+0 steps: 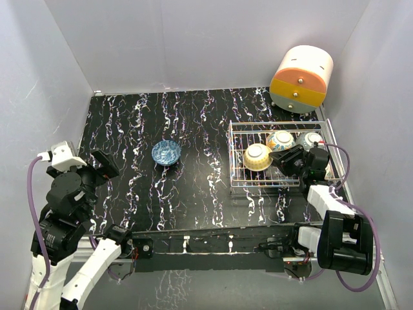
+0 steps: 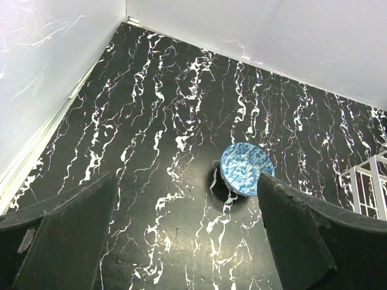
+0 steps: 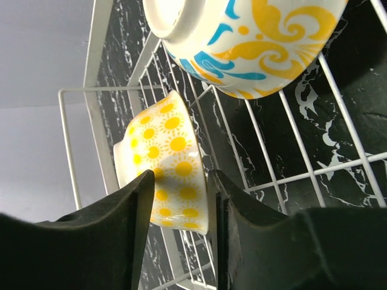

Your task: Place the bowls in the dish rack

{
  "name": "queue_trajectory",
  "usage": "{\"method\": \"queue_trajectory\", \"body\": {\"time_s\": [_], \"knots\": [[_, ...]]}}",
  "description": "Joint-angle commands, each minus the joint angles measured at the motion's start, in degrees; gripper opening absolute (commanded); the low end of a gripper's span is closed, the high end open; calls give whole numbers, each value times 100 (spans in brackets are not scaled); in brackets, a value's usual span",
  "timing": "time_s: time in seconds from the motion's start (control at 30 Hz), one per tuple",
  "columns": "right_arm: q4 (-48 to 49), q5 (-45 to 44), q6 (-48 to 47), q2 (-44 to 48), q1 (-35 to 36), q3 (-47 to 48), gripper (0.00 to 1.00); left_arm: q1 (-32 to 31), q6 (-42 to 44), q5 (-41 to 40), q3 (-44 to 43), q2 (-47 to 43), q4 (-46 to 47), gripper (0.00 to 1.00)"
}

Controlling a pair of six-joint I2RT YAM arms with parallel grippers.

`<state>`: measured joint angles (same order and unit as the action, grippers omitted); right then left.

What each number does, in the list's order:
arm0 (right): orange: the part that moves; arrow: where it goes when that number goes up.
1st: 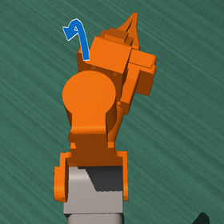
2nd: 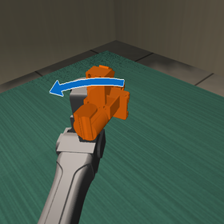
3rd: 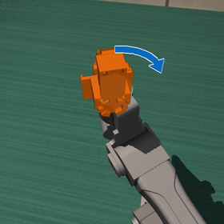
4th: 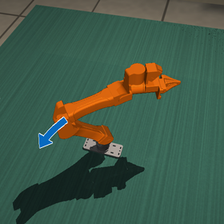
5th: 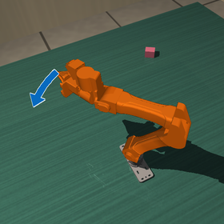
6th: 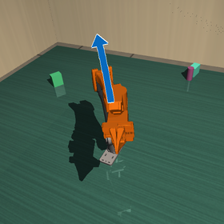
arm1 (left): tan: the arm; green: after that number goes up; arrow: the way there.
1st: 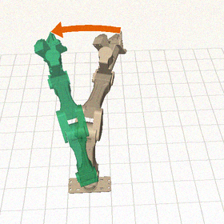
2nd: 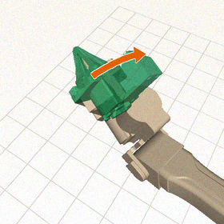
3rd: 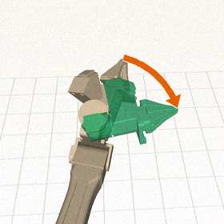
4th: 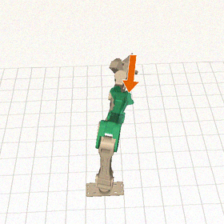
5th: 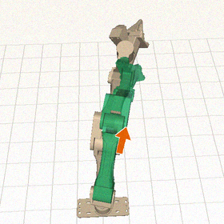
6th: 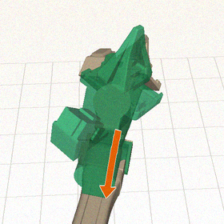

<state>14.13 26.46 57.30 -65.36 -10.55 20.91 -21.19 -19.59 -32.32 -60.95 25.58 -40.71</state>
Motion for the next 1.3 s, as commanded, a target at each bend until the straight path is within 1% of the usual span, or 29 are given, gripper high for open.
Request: {"method": "queue_trajectory", "body": {"time_s": [0.0,0.07,0.2,0.37,0.57,0.7,0.83,0.87,0.97,1.03,1.1,1.23,1.27], "knots": [[-731,-214,-654,174,26,526,45,-21,-25,41,-8,86,80,97],[-1079,-337,-860,148,33,729,50,-25,-24,41,-9,70,102,97],[-1534,-463,-1382,144,33,941,53,-28,-27,49,27,69,131,97],[-1730,-541,-1612,150,33,981,56,-27,-27,76,33,74,150,97],[-2113,-673,-1965,258,31,1161,69,-26,-35,92,80,51,169,97],[-2354,-774,-2231,493,34,1298,72,-23,-53,125,106,69,179,97],[-2609,-752,-2530,704,43,1654,77,-28,-53,129,140,85,203,97],[-2666,-725,-2627,693,69,1774,79,-26,-53,136,149,93,221,97],[-2799,-611,-2899,485,174,2183,80,-25,-53,182,186,119,291,97],[-2975,-695,-3111,237,342,2485,80,-21,-53,219,197,153,337,97],[-3122,-970,-3326,-59,644,2813,80,-30,-53,249,197,182,374,97],[-3607,-1773,-3774,-819,1586,3537,81,-21,-36,278,197,234,397,97],[-3719,-2101,-3870,-1007,1908,3769,81,-25,-33,266,190,236,377,97]]}}
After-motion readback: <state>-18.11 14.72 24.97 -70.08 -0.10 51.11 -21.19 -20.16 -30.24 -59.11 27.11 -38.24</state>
